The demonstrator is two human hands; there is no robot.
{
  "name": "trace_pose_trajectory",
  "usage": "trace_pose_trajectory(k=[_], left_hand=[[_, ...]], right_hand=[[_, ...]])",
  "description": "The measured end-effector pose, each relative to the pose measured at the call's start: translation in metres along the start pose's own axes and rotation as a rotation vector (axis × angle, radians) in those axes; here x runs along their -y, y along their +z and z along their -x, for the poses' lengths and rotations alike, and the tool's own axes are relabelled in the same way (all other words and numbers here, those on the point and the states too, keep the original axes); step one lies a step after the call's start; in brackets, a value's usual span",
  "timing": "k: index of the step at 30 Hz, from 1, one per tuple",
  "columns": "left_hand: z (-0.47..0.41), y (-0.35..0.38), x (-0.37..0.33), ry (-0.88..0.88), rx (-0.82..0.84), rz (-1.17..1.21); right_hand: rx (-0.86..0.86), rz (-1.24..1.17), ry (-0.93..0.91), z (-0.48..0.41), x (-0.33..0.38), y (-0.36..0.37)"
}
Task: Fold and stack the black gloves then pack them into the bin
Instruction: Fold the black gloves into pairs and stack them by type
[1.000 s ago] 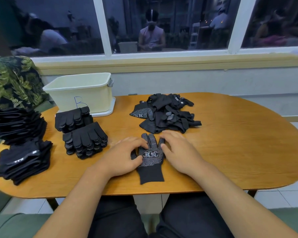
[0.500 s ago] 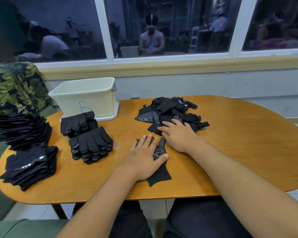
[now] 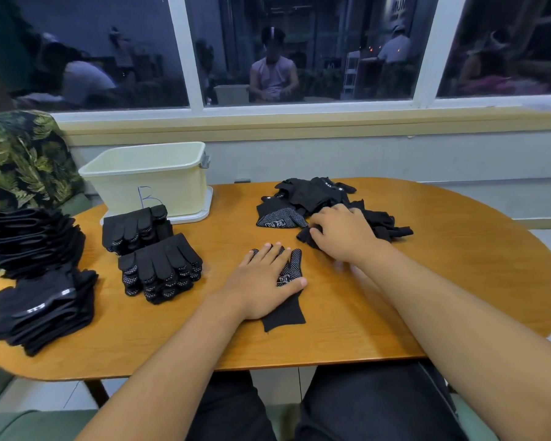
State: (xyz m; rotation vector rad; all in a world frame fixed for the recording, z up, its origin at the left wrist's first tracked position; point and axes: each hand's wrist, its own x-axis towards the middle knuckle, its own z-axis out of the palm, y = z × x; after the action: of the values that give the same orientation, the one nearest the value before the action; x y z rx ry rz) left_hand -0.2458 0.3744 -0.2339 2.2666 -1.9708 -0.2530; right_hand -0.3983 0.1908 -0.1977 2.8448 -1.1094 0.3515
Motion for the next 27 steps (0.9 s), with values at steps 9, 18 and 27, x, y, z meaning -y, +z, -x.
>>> trace_pose_trajectory(k=[9, 18, 27], left_hand=[[0.019, 0.000, -0.003, 0.213, 0.080, -0.028], [0.021, -0.001, -0.008, 0.234, 0.096, -0.080], [0.023, -0.001, -0.007, 0.256, 0.007, 0.049]], right_hand=[[-0.056, -0.117, -0.027, 0.009, -0.001, 0.022], [-0.352, -0.288, 0.263, 0.079, -0.049, 0.019], [-0.363, -0.445, 0.487, 0.084, -0.059, 0.020]])
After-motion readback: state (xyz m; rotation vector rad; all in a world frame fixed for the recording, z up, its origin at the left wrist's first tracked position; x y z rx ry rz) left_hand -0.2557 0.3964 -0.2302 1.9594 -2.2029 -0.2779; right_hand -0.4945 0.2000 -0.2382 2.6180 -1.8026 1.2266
